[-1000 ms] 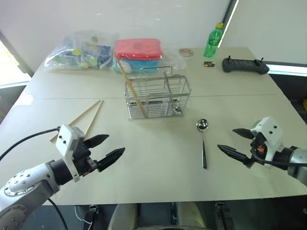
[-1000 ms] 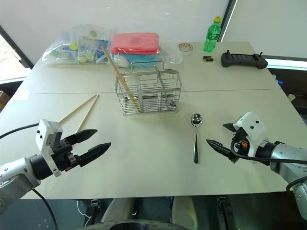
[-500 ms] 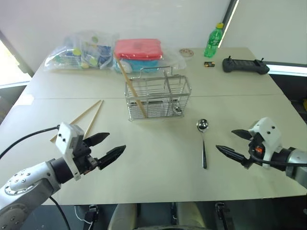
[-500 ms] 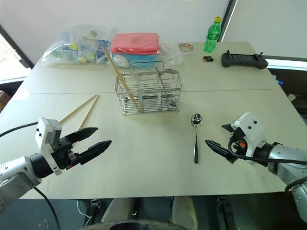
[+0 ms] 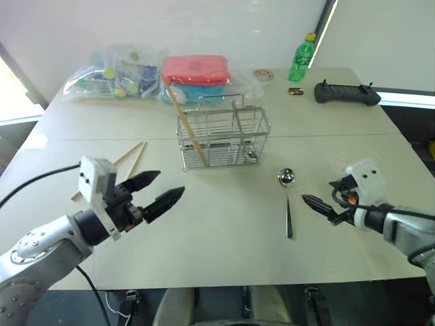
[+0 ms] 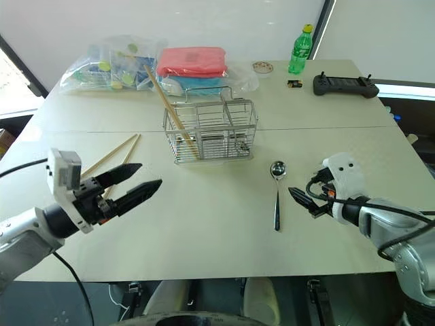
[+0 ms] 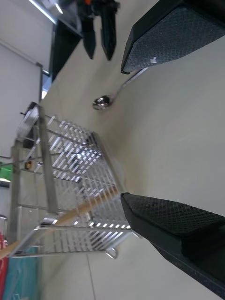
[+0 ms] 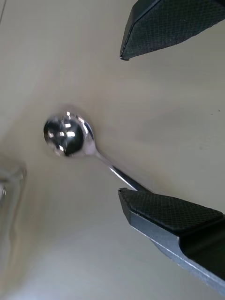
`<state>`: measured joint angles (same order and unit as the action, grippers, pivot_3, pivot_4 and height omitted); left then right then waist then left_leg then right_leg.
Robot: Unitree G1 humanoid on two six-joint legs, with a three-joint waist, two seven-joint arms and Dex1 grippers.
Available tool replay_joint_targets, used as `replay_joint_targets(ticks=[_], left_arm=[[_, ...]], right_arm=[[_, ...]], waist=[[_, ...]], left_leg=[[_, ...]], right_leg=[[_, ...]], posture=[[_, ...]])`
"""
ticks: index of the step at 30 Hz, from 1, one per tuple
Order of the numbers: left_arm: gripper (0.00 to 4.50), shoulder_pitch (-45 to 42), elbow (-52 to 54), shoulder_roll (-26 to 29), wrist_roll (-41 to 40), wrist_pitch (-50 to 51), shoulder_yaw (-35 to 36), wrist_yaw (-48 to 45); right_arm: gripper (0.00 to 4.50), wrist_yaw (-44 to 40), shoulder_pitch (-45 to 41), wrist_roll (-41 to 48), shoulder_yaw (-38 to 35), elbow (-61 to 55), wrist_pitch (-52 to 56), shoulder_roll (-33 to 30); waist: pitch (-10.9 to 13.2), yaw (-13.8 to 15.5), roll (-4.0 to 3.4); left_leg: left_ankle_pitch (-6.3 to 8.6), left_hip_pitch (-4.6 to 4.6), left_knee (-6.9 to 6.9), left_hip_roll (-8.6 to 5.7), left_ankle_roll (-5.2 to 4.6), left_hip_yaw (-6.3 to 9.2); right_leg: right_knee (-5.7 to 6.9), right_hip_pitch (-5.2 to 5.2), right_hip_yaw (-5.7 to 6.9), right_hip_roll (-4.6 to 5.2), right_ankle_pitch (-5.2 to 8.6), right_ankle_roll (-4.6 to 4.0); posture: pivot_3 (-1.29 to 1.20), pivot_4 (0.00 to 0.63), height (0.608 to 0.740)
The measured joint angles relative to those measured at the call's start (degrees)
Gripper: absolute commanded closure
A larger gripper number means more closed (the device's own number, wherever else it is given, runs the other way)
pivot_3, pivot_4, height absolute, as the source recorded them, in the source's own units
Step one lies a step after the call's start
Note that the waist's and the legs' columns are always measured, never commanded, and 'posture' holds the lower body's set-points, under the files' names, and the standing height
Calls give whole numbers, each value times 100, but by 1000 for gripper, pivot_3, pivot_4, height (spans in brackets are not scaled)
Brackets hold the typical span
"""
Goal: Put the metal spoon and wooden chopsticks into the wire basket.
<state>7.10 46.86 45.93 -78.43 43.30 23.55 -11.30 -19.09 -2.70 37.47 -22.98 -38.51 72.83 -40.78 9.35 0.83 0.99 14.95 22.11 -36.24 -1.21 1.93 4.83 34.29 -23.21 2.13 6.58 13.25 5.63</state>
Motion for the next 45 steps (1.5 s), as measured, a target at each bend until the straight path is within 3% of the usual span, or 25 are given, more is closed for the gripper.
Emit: replay_joint_targets(ticks=[5,10,16,28,31,38,45], left_arm=[[202,-301,11,618,-356,22,16,-127],[202,-309,-36,709,-300,22,-25,-352],[202,-317,-78,708,-204,16,-91,-379],[202,-312,1,801,-228,13,-111,-391],[0,-343,2,845,-238,13,-99,-365],[0,-402,-5,915,-337,12,-11,-344],[0,-536,-83,915,-336,10,-15,-335]], right_arm=[[0,414,-445,217,42,-145,891,653],[0,776,-824,79,200,70,1187,1077],[0,865,-1113,-97,291,321,1274,1237],[0,865,-1121,-686,1233,983,636,1395],[814,855,-1129,-881,1437,1188,291,1411],[4306,795,-1101,-1087,1542,1366,-78,1541],[4409,774,-1104,-1168,1505,1387,-106,1566]], waist=[[-2,-6,-9],[-1,-12,-11],[-1,-8,-12],[-1,-24,-12],[-11,-39,5],[-15,-56,12],[-17,-29,15]], left_leg=[[0,2,6,-4,0,-2],[0,0,2,-4,-1,-4],[0,-1,5,-3,-1,-2],[-1,-3,5,-2,-1,-2],[-1,-10,5,0,-1,-3],[-1,-30,9,6,-1,-3],[0,-35,10,6,0,-4]], right_leg=[[-2,-4,0,-4,0,0],[0,-4,-2,-5,-1,-1],[0,-4,-2,-9,-1,-2],[2,-5,-3,-10,-1,-2],[3,-1,-3,-12,-1,-2],[14,6,-3,-15,-1,-2],[11,12,-3,-15,-1,-1]], posture=[[0,150,692],[0,150,692],[0,150,692],[0,150,692],[0,150,692],[0,150,692],[0,150,692]])
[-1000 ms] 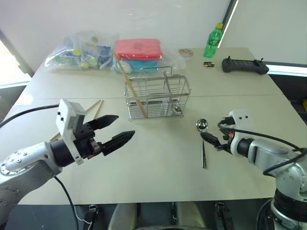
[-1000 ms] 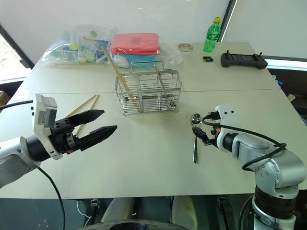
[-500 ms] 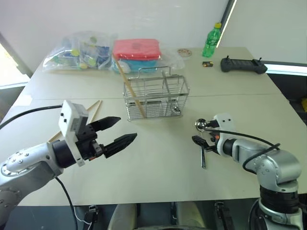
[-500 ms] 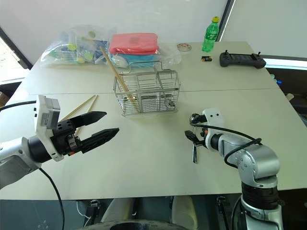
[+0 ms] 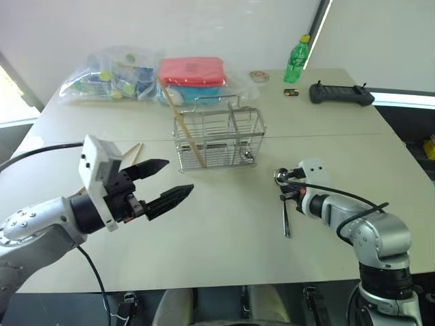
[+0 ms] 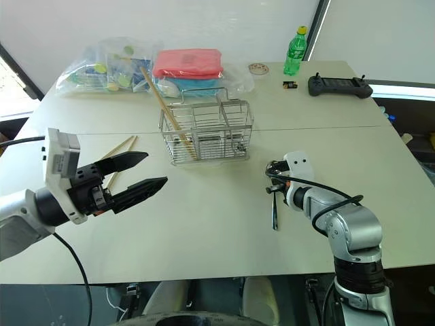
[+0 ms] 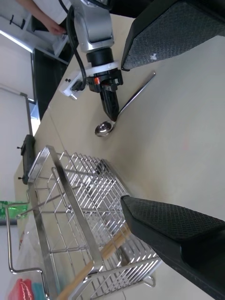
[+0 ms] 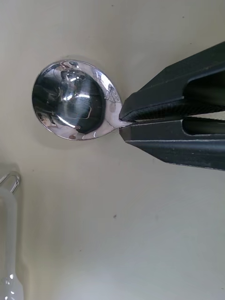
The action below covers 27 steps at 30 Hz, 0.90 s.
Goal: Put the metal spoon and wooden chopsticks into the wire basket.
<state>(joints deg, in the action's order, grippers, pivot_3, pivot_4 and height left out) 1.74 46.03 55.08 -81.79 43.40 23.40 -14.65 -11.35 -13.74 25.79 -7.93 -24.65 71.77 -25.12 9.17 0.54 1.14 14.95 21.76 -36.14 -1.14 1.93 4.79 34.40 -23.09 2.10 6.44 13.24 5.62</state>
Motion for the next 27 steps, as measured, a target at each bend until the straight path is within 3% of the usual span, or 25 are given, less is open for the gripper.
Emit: replay_joint_targets(ticks=[6,7,10,14,15,27], left_arm=[[0,-107,-33,-5,4,0,-55,-2],[0,-144,-46,-7,5,0,-76,-2],[0,-189,-90,-28,7,0,-136,-1],[0,-202,-98,-61,7,0,-190,20],[0,-202,-98,-63,7,0,-190,22],[0,-269,-96,-88,-4,-7,-194,196]], right_arm=[[4409,-27,-1,-18,-164,18,87,0],[4179,-48,1,-16,-173,14,94,-3],[3177,-133,14,35,-189,-18,169,-6],[1016,-188,-10,111,-171,-181,364,18],[715,-188,-16,121,-168,-200,385,28],[715,-74,-61,20,-118,-213,436,200]], waist=[[1,24,-2],[2,24,-2],[2,15,-3],[4,15,-6],[4,17,-6],[3,11,-4]], left_leg=[[0,6,2,-1,0,1],[0,7,1,-1,0,1],[0,8,3,-1,0,0],[0,16,4,-1,0,1],[0,17,3,-1,0,1],[0,18,1,-2,0,1]], right_leg=[[-2,-3,0,1,0,0],[-2,-3,0,1,0,0],[-4,-4,0,1,0,0],[-4,-12,0,1,0,0],[-4,-12,0,1,0,0],[-7,-12,0,2,0,0]], posture=[[0,150,692],[0,150,692],[0,150,692],[0,150,692],[0,150,692],[0,150,692]])
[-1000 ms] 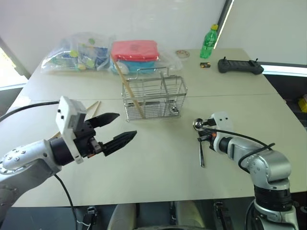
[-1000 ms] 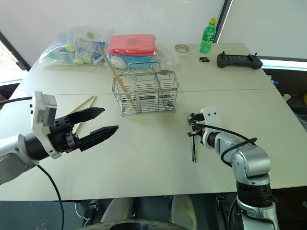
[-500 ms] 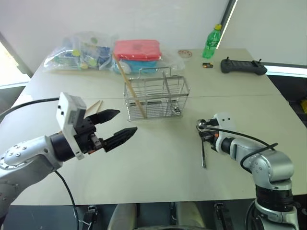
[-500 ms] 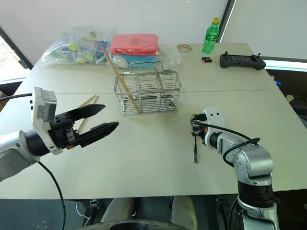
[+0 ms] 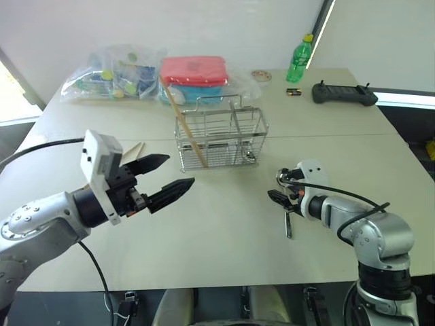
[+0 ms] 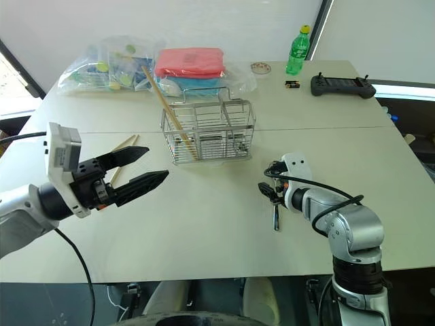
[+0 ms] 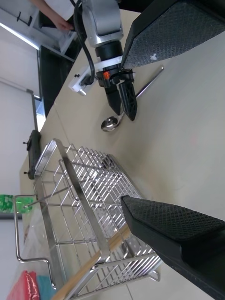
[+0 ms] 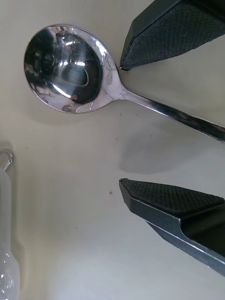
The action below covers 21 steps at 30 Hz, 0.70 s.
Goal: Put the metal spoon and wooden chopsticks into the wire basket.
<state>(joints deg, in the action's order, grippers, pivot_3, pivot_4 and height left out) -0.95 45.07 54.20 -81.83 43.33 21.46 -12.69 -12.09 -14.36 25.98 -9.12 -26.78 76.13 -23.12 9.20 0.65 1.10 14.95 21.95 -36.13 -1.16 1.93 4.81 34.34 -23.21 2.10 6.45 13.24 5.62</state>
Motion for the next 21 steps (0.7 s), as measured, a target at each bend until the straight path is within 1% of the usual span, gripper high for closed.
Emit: replay_joint_targets(ticks=[2,4,6,12,17,20,21], left_arm=[[0,-19,0,0,-3,0,0,35],[0,-82,3,0,-13,0,0,50],[0,-102,6,0,-16,-3,0,66],[0,-107,7,-8,-65,-7,0,118],[0,-106,8,-26,-134,-19,0,174],[0,-106,13,-27,-139,-27,0,203],[0,-106,14,-28,-141,-30,0,208]], right_arm=[[1233,21,10,-32,21,14,-36,13],[1970,108,6,-145,77,44,-54,13],[1970,172,-26,-221,99,54,-4,13],[1970,369,-429,-335,186,37,700,158],[1970,376,-486,-420,321,-10,829,101],[2791,364,-484,-493,452,-30,800,-55],[3313,348,-467,-513,489,-33,786,-105]], waist=[[0,-1,1],[-1,1,1],[-2,1,3],[-3,-9,6],[-4,-6,7],[-4,-6,6],[-4,-6,7]], left_leg=[[0,0,-1,0,0,0],[0,-1,-2,0,0,0],[0,-2,0,0,1,0],[0,-4,1,2,1,0],[1,-3,4,1,1,1],[1,0,5,1,1,0],[1,0,6,1,1,1]], right_leg=[[0,0,0,0,0,0],[0,0,0,0,0,0],[0,0,0,0,0,0],[-2,0,1,0,0,0],[-5,0,1,0,0,0],[-8,-1,1,1,0,0],[-9,-2,2,1,0,0]], posture=[[0,150,692],[0,150,692],[0,150,692],[0,150,692],[0,150,692],[0,150,692],[0,150,692]])
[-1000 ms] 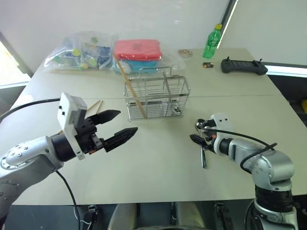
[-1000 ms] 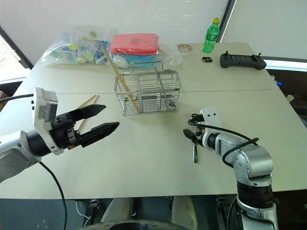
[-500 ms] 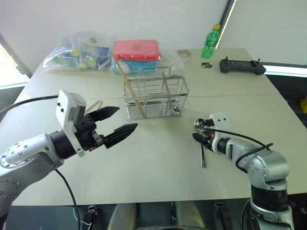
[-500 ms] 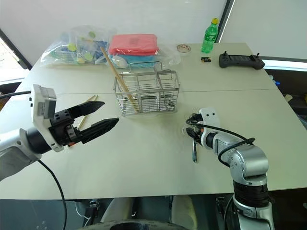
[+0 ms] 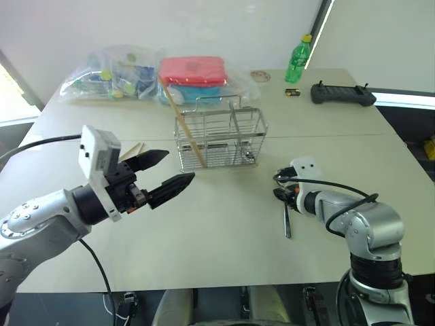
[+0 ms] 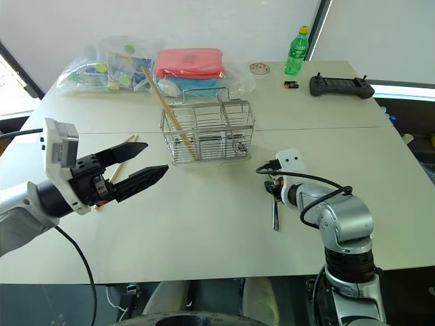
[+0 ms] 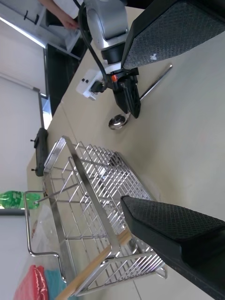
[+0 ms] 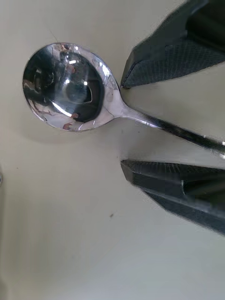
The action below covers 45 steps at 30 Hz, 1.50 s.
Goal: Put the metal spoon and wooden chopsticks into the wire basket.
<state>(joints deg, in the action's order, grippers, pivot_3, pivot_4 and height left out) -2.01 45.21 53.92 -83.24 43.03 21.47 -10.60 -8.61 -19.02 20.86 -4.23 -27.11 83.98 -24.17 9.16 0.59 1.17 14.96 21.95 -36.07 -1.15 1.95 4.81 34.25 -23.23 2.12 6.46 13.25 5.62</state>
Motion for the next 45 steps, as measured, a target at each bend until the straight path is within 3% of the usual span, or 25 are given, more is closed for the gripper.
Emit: replay_joint_targets(ticks=[2,3,13,20,25,27,36,45], left_arm=[[0,0,0,0,-1,-3,0,8],[0,-3,0,0,-1,-6,0,12],[0,-49,-1,-12,-4,-30,0,45],[0,-55,-9,-23,1,-84,0,-2],[0,-272,-78,-20,18,-85,-27,-117],[0,-365,-159,-18,47,-85,-48,-175],[0,-741,-462,-7,257,-73,-189,-343],[0,-693,-451,-7,268,-73,-180,-287]], right_arm=[[4226,-22,11,-36,75,-54,-8,-70],[4476,-25,19,-58,96,-91,-14,-103],[4476,-66,62,-175,201,-154,-74,-121],[4476,-491,-42,-185,-81,-196,-777,-736],[4476,-825,-1666,38,-1358,223,-2353,-818],[4476,-883,-2201,65,-1545,553,-2990,-809],[4476,-706,-3145,374,-1527,1628,-4159,279],[4476,-681,-2832,761,-903,1216,-4023,724]], waist=[[-1,2,2],[-3,-7,5],[-2,-25,9],[33,8,-35],[45,-13,-46],[41,-10,-37],[45,-42,-41],[45,-115,-41]], left_leg=[[0,1,3,0,0,1],[0,0,2,0,0,0],[0,2,2,2,1,1],[-1,36,-6,-5,0,-3],[-1,29,11,-1,-1,0],[-1,28,25,1,-2,3],[-3,33,18,-2,-1,1],[-3,32,17,-3,-1,4]], right_leg=[[0,0,1,0,0,0],[0,-1,1,0,0,0],[-2,-3,3,0,0,0],[-10,-26,2,4,0,1],[-6,-26,8,-3,-2,4],[-10,-27,11,-5,-1,4],[-4,-29,7,-2,-2,6],[2,-29,7,-3,-2,6]], posture=[[0,150,692],[0,150,692],[0,150,692],[0,150,692],[0,150,692],[0,150,692],[0,150,692],[0,150,692]])
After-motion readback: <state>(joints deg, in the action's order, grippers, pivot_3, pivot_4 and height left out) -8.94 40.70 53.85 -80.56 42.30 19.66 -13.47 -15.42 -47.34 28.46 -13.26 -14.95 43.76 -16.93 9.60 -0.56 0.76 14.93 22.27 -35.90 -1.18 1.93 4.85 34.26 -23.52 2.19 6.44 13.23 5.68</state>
